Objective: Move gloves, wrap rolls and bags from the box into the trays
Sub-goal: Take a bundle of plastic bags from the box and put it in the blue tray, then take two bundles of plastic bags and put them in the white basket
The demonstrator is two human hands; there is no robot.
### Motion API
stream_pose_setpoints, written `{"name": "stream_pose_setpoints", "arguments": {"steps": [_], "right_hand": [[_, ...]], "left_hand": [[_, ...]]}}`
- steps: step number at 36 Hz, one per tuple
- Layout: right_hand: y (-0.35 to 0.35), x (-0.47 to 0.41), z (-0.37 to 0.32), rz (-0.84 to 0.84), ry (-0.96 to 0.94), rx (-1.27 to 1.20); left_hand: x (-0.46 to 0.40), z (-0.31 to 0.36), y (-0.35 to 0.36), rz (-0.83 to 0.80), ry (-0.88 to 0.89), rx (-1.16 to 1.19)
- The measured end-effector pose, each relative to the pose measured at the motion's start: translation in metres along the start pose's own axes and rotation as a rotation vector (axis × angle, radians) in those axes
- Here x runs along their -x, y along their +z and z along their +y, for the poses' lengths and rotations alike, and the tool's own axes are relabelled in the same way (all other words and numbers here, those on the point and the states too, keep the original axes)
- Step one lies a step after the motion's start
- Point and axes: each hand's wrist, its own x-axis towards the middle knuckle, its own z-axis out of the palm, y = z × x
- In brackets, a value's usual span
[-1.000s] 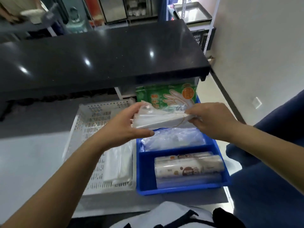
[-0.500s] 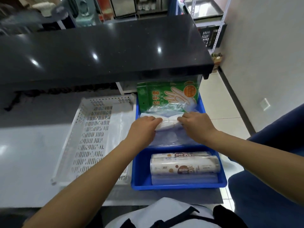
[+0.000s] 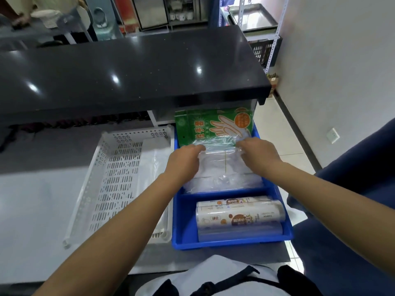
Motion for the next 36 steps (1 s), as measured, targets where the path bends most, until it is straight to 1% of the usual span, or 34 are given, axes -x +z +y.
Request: {"name": "stream_pose_setpoints", "arguments": {"steps": [2,5,9,13,16,21,24,27,30,36], "right_hand": [[0.003,0.005,-0.001,0.013,0.014,-0.007],[0.010,0.015,0.003,-0.010,0.017,-0.031],[0.014,0.026,0.007,0.029,0.027,-0.092],[0.012,0.035,0.005,0.039,0.045,-0.177],[0.004,0.042,-0.001,0.019,0.036,-0.232],[-0.018,0.058,-0.025,-0.017,0.047,-0.411],[-0.032,0.072,-0.044,-0.127,0.084,-0.513],[-0.038,0.089,-0.063,-0.212,0.080,-0.602],[-0.034,0.104,-0.082,-0.273,0.031,-0.690],[-0.022,0.124,-0.111,-0.383,-0.140,-0.742]], "left_hand": [[0.006,-0.003,0.006,0.088,0.038,0.020],[0.014,-0.012,0.018,0.086,0.084,0.052],[0.022,-0.019,0.026,0.118,0.125,0.055],[0.027,-0.017,0.024,0.131,0.106,0.057],[0.035,-0.011,0.015,0.082,0.041,0.133],[0.068,-0.003,-0.008,0.015,-0.127,0.257],[0.105,0.006,-0.019,0.002,-0.232,0.300],[0.146,0.016,-0.026,0.009,-0.351,0.300],[0.185,0.020,-0.021,0.023,-0.451,0.290],[0.258,0.021,-0.005,0.079,-0.632,0.344]]}}
